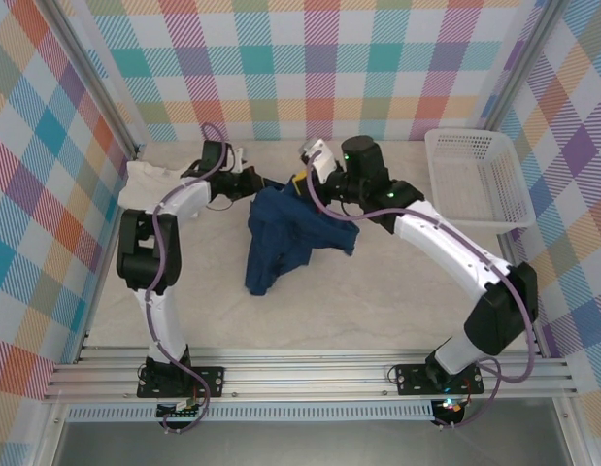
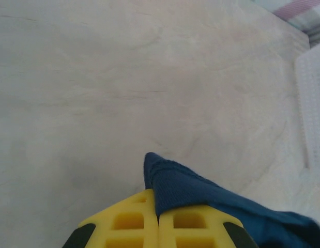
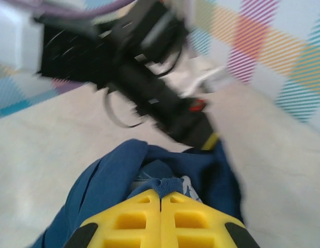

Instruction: Fold the inside-out t-shirt

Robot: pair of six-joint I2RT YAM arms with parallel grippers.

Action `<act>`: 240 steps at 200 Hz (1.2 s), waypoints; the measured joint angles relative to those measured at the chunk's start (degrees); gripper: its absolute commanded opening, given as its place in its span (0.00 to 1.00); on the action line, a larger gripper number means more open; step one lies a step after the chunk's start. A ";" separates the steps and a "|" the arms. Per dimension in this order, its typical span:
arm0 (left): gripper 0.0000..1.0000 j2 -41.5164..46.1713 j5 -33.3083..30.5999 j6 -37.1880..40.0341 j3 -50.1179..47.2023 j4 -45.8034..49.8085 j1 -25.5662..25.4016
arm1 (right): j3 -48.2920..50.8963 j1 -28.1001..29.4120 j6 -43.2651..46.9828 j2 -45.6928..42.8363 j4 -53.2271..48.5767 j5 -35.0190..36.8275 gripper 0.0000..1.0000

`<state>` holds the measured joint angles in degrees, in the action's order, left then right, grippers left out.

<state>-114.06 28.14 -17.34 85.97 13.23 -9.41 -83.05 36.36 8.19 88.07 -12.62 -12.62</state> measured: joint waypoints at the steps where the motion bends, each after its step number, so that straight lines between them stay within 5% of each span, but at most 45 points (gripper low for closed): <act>1: 0.00 0.13 -0.04 0.00 -0.20 -0.07 0.07 | 0.00 0.00 -0.20 -0.20 0.20 0.48 0.00; 14: 0.04 2.84 -1.42 -0.04 -2.84 -1.36 0.72 | 0.00 0.00 -1.88 -1.20 1.99 3.54 0.00; 30: 0.30 6.64 -5.22 -0.44 -5.35 -2.08 0.52 | 0.00 0.00 -3.48 -1.40 4.07 5.88 0.00; 47: 0.45 12.07 -9.51 -1.49 -9.11 -3.48 0.37 | 0.00 0.00 -4.83 -1.40 4.92 6.40 0.00; 82: 0.67 28.02 -11.67 -4.44 -23.80 -10.93 -0.90 | 0.00 0.00 -7.63 -1.03 5.81 5.97 0.00; 108: 0.74 36.65 -10.19 -5.29 -29.94 -15.56 -7.08 | 0.00 0.00 -9.16 -0.46 5.92 5.51 0.00; 128: 0.71 37.81 -9.42 -3.87 -29.94 -18.36 -14.64 | 0.00 0.00 -10.10 -0.24 5.92 4.98 0.00; 154: 0.34 35.52 -9.81 -1.68 -28.76 -19.26 -19.96 | 0.00 0.00 -10.75 -0.20 5.77 4.74 0.00; 181: 0.14 34.84 -10.25 -0.96 -31.52 -20.00 -20.15 | -0.55 0.00 -10.49 -0.20 4.42 6.82 0.00; 240: 0.21 37.53 -10.93 -0.39 -48.02 -20.83 -20.59 | -9.18 -1.31 -10.29 -0.20 3.78 11.28 0.00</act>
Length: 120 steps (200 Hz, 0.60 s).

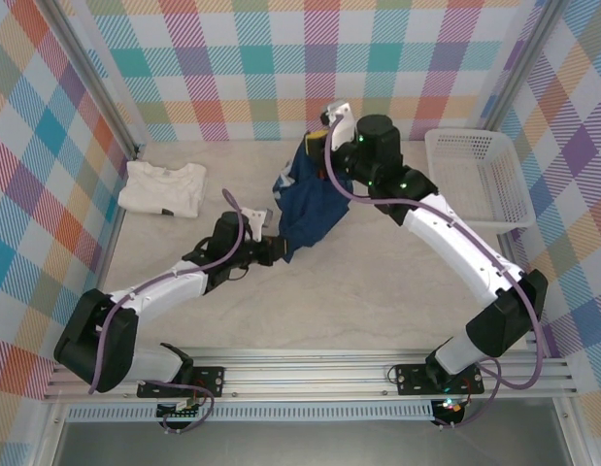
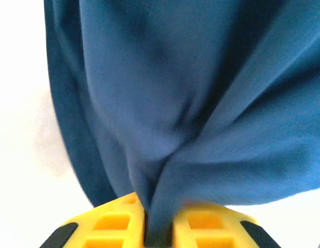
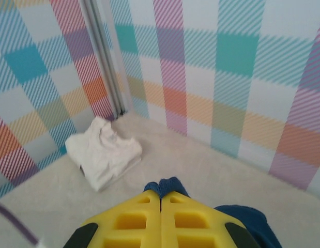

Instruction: Fold the inside-out t-shirt

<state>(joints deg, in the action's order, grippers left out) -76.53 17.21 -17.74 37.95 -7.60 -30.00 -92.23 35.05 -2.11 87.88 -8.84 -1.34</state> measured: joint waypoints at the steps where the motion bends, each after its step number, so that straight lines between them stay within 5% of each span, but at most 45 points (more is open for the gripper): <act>1: 0.22 0.00 -0.04 0.04 -0.31 0.04 0.00 | -0.26 -0.04 -0.02 0.00 0.02 0.04 0.00; 52: 0.44 0.33 -6.01 0.26 -2.43 4.46 -0.24 | -5.62 -1.25 0.20 -0.02 0.31 -4.31 0.00; 93: 0.69 16.85 -8.07 -0.94 -4.81 3.45 -0.24 | -5.33 -2.56 1.70 -0.02 -2.86 -11.74 0.00; 120: 0.75 20.81 -8.28 -2.43 0.09 2.71 -0.26 | -3.32 -2.84 1.73 -0.07 -2.89 -16.39 0.00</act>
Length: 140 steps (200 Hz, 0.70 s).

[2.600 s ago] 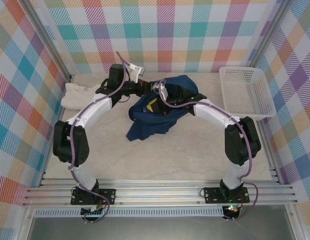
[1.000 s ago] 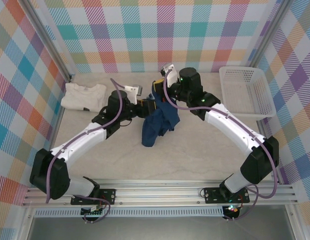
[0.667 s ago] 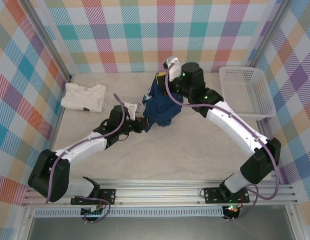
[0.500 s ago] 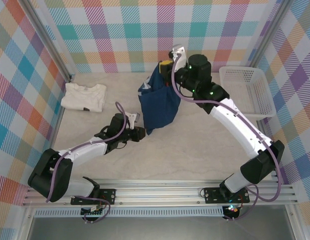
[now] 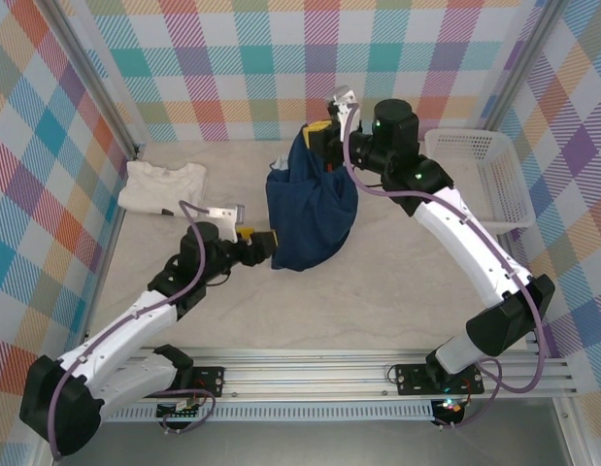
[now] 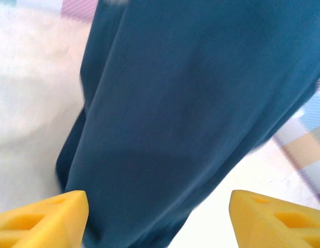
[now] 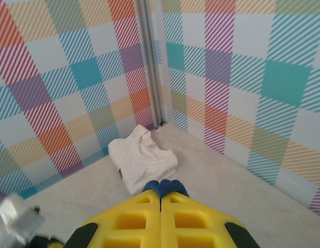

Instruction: Fold the inside-out t-shirt

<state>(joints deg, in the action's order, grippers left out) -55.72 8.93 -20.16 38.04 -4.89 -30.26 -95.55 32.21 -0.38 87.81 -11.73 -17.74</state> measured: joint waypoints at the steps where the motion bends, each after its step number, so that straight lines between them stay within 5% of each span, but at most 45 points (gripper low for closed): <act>1: 0.75 -0.20 0.00 0.02 0.50 0.07 0.00 | 0.15 0.00 0.00 0.00 0.00 -0.15 0.00; 28: 0.69 -7.41 -0.39 0.26 10.69 0.85 0.00 | 2.40 0.00 -0.02 0.00 -0.42 -2.38 0.00; 82: 0.17 -18.99 0.42 1.77 13.99 1.73 0.39 | 2.89 0.00 0.57 -0.63 -1.46 -1.55 0.00; 140: 0.17 -24.04 2.25 0.17 0.66 -4.39 0.39 | -1.62 -1.16 -1.42 -1.05 -0.31 4.39 0.00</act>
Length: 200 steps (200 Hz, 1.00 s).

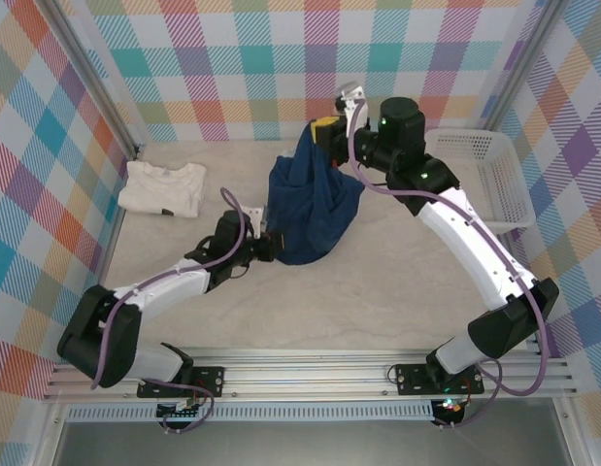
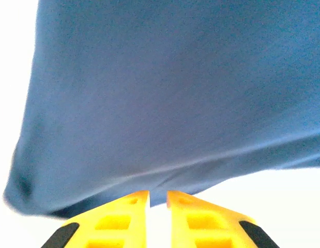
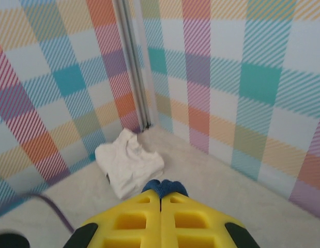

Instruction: Fold the inside-out t-shirt

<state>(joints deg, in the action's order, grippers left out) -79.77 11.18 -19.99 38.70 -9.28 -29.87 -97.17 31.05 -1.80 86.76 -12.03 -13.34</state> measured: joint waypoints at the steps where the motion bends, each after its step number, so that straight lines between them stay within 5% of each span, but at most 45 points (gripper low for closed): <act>1: 0.17 -0.35 -0.15 0.00 -0.28 -0.02 0.00 | -0.02 -0.02 0.00 -0.02 0.04 0.00 0.00; 42: 0.32 -7.82 -4.02 -1.29 -1.95 1.64 0.00 | -0.35 -1.42 -1.03 -0.61 1.99 -5.57 0.00; 87: 0.62 10.14 -5.03 -2.89 -4.07 1.51 0.31 | 8.72 -4.57 4.46 -5.11 0.04 -14.97 0.00; 110: 0.68 17.29 -2.73 -3.72 -1.36 1.75 0.55 | 12.11 -5.70 7.74 -5.22 -2.01 -18.99 0.00; 140: 0.70 13.20 0.90 -5.79 7.45 3.28 0.55 | 14.27 -5.90 10.29 -5.16 -3.28 -22.56 0.00; 168: 0.55 5.25 2.14 -6.01 14.88 5.35 0.59 | 15.02 -5.90 10.93 -5.18 -3.17 -24.11 0.00; 200: 0.07 -3.98 4.04 -5.88 21.59 7.91 1.18 | 15.10 -6.05 10.97 -5.20 -3.04 -22.60 0.00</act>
<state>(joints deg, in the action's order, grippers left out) -83.74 15.22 -25.87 60.29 -1.37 -28.69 -82.06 24.99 9.17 81.56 -15.07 -35.94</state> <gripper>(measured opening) 0.199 0.048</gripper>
